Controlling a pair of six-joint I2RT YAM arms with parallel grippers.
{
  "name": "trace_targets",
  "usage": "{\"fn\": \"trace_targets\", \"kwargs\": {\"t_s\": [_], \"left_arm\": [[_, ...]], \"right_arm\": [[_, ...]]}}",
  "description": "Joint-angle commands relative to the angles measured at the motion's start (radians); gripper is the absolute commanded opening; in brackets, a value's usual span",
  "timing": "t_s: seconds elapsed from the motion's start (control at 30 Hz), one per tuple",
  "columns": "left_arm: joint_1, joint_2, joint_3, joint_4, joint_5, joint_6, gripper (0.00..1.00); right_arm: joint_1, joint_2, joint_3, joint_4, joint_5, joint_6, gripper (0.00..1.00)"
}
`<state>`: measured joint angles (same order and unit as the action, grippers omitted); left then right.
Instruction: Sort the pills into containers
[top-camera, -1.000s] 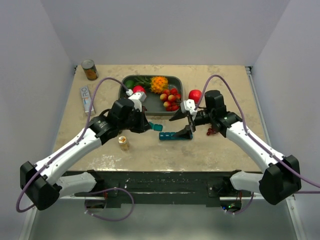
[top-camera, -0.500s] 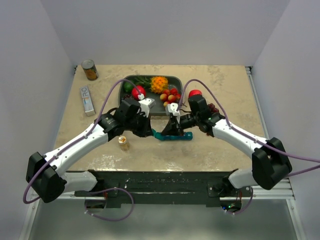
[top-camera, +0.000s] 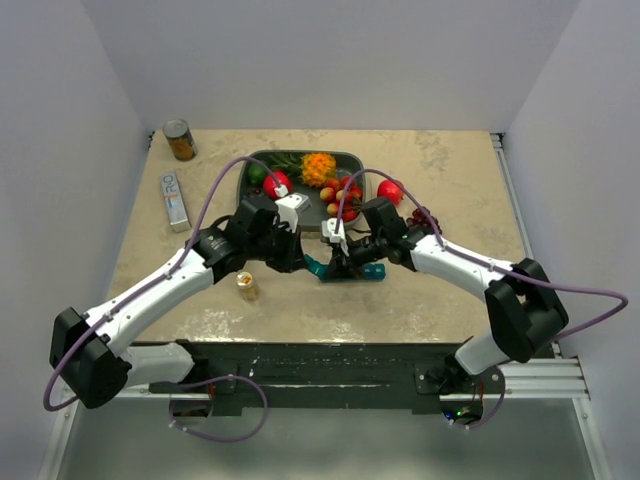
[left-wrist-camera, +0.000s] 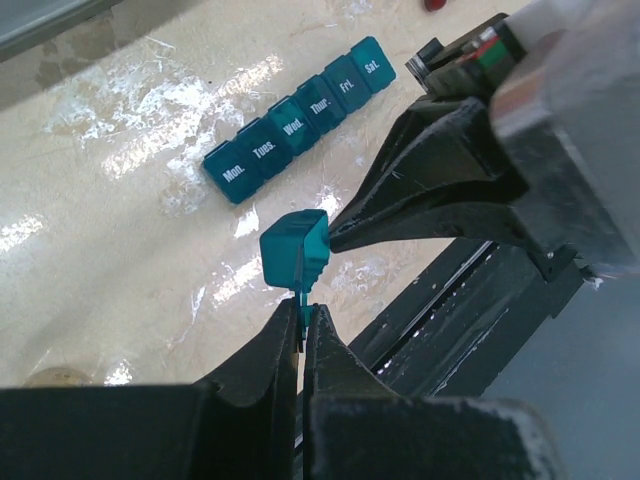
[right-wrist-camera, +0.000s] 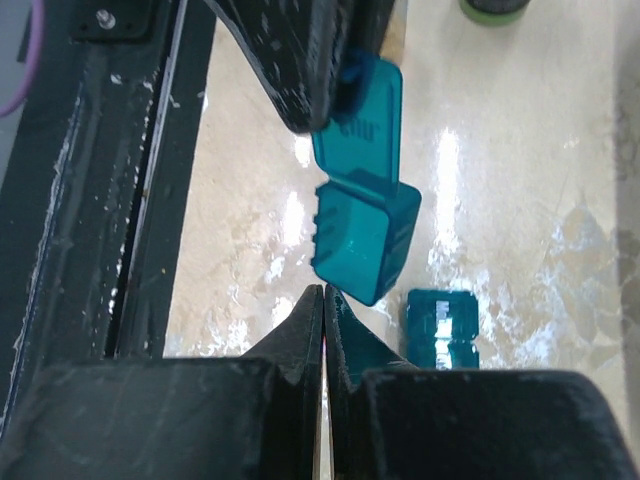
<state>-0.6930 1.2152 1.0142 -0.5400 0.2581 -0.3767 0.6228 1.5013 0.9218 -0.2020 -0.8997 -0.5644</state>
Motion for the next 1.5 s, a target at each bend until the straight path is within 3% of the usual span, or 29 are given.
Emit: {"fn": "trace_targets", "kwargs": {"t_s": [0.0,0.1,0.13,0.23,0.3,0.43,0.73,0.83,0.87,1.0,1.3,1.47], "left_arm": [[0.004,-0.005,-0.009,0.026,0.026,0.045,0.00],[0.006,0.036,-0.029,0.006,0.026,0.091,0.00],[0.004,0.059,-0.035,0.000,0.026,0.122,0.00],[0.006,0.113,-0.061,0.006,0.059,0.195,0.00],[0.006,0.136,-0.091,0.032,0.153,0.240,0.00],[0.004,0.226,-0.094,0.080,0.269,0.338,0.00],[0.009,0.360,-0.049,0.110,0.267,0.429,0.02],[0.016,0.382,-0.036,0.118,0.254,0.427,0.13],[0.020,0.383,-0.032,0.120,0.248,0.423,0.24],[0.032,0.365,-0.028,0.120,0.202,0.407,0.45],[0.041,0.287,-0.022,0.117,0.181,0.384,0.56],[0.041,0.230,-0.005,0.110,0.207,0.351,0.58]], "right_arm": [[0.002,0.005,0.060,-0.037,0.007,-0.041,0.00],[-0.014,-0.021,0.100,-0.124,-0.138,-0.127,0.00],[-0.041,-0.039,0.118,-0.230,-0.169,-0.170,0.00],[-0.131,-0.079,0.167,-0.374,-0.235,-0.307,0.11],[-0.161,-0.105,0.154,-0.372,-0.231,-0.318,0.18],[-0.204,-0.141,0.134,-0.340,-0.229,-0.295,0.22],[-0.210,-0.127,0.120,-0.324,-0.223,-0.290,0.28],[-0.210,-0.130,0.114,-0.318,-0.220,-0.287,0.30],[-0.210,-0.128,0.111,-0.317,-0.220,-0.287,0.30],[-0.210,-0.124,0.111,-0.316,-0.217,-0.287,0.31],[-0.210,-0.124,0.109,-0.318,-0.208,-0.290,0.33],[-0.206,-0.118,0.100,-0.379,-0.229,-0.371,0.37]]}}
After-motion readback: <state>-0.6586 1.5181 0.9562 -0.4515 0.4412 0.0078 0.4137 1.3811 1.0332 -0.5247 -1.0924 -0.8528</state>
